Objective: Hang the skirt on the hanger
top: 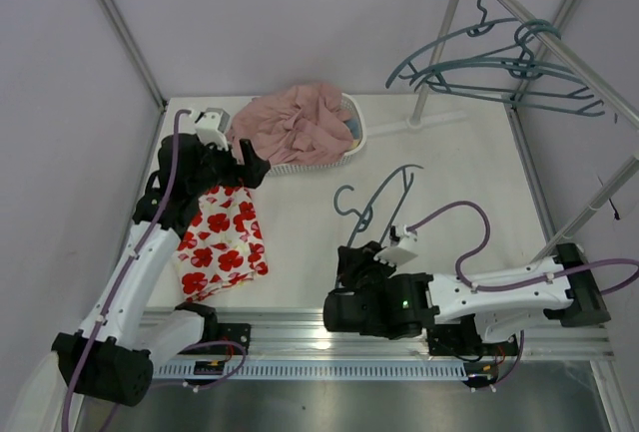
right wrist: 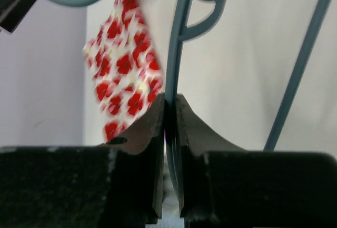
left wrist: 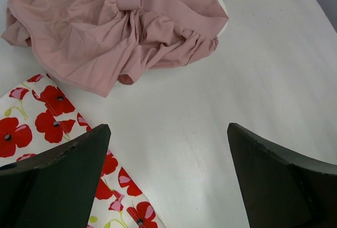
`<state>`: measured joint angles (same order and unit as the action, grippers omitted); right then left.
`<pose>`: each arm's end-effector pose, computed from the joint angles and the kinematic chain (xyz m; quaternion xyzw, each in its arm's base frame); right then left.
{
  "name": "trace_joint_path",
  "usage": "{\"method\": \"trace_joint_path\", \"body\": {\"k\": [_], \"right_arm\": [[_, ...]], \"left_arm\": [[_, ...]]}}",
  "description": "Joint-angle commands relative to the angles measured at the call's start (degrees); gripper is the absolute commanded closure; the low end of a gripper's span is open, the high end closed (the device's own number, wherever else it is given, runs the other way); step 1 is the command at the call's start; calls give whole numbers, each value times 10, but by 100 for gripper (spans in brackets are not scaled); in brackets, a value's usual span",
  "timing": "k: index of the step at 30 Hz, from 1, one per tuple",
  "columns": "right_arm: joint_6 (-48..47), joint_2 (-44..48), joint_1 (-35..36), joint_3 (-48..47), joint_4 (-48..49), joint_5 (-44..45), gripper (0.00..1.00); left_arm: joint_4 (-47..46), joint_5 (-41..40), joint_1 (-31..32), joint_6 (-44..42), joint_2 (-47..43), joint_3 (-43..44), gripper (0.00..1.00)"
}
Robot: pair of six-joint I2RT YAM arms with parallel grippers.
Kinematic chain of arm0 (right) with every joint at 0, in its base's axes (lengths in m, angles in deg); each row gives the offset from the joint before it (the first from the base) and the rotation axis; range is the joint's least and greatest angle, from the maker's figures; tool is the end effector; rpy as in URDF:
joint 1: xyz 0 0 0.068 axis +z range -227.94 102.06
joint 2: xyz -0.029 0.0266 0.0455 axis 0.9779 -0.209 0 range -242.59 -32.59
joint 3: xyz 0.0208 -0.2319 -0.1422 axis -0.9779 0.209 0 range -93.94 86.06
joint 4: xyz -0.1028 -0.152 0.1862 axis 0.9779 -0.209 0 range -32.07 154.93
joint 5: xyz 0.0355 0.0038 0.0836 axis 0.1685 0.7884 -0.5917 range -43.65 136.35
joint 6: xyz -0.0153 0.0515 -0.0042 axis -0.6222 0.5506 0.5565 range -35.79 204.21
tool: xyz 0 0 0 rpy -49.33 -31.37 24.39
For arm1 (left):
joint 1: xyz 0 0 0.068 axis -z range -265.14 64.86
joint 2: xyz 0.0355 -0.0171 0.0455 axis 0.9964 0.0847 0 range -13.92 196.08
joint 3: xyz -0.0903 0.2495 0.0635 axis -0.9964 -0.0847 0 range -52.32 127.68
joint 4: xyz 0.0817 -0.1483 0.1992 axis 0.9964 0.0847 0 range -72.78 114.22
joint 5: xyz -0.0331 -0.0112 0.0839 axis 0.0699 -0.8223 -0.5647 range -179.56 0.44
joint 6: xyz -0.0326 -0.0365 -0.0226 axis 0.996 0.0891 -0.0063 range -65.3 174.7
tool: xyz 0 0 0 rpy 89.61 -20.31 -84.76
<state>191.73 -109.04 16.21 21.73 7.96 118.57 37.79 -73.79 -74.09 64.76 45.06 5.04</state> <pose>0.0164 0.2423 0.2981 0.1987 0.7766 0.2530 0.5417 0.2246 -0.0537 0.3519 0.0835 0.8215 -0.2131 0.5223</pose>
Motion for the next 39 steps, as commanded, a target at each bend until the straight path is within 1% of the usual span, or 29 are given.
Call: {"method": "trace_joint_path", "body": {"k": [1,2,3,4,5,6,7,8,9,10,11,13,15,18,19,21,22,24,25,27,29,30,31,33,35,39], "right_arm": [[-166,83,-43,64,211,-129,100],[-231,102,-68,106,390,-199,100],[-272,118,-129,146,459,-268,100],[-292,129,-153,179,512,-324,100],[-305,132,-183,197,522,-390,100],[-319,128,-188,186,507,-400,100],[-345,121,-193,146,468,-412,100],[-387,105,-197,124,449,-433,100],[-414,95,-203,107,444,-457,100],[-442,85,-225,93,450,-491,100],[-482,76,-237,72,454,-562,100],[-507,52,-262,59,453,-605,100],[-537,49,-271,58,460,-639,100],[-568,65,-277,90,495,-658,100],[-569,84,-276,102,508,-655,100],[-571,106,-281,152,530,-655,100],[-572,127,-284,170,557,-662,100],[-571,142,-300,205,594,-678,100],[-569,153,-306,241,632,-698,100],[-554,164,-322,276,666,-704,100],[-526,179,-331,328,733,-710,100],[-521,183,-337,343,758,-710,100],[-521,189,-336,368,799,-707,100],[-523,196,-336,386,823,-693,100],[-528,202,-337,407,846,-681,100],[-516,228,-339,434,857,-646,100]], "left_arm": [[17,39,-6,7,-26,-13,1],[20,44,-6,10,-30,-15,1],[27,44,-5,12,-33,-18,1],[32,40,-5,13,-37,-21,0],[42,30,-6,14,-47,-23,0],[47,23,-6,14,-53,-22,0],[53,18,-6,14,-59,-21,0],[60,15,-6,14,-72,-20,1],[64,11,-6,14,-78,-21,0],[67,4,-7,18,-85,-19,1],[68,5,-6,22,-94,-20,0],[68,21,-6,38,-105,-27,0],[66,39,-7,49,-121,-33,0],[54,55,-6,76,-145,-62,0],[51,60,-6,93,-149,-80,0],[39,85,-6,114,-161,-95,0],[33,97,-6,141,-164,-98,1],[18,132,-5,168,-178,-115,3],[17,136,-2,187,-198,-119,3],[40,86,-1,195,-220,-127,3],[80,31,-1,182,-243,-132,2],[97,-30,-1,177,-243,-131,2],[131,-59,-1,168,-238,-128,2],[156,-115,-1,160,-204,-133,3],[172,-130,-1,160,-168,-155,6],[165,-148,3,167,-154,-182,12]]}}
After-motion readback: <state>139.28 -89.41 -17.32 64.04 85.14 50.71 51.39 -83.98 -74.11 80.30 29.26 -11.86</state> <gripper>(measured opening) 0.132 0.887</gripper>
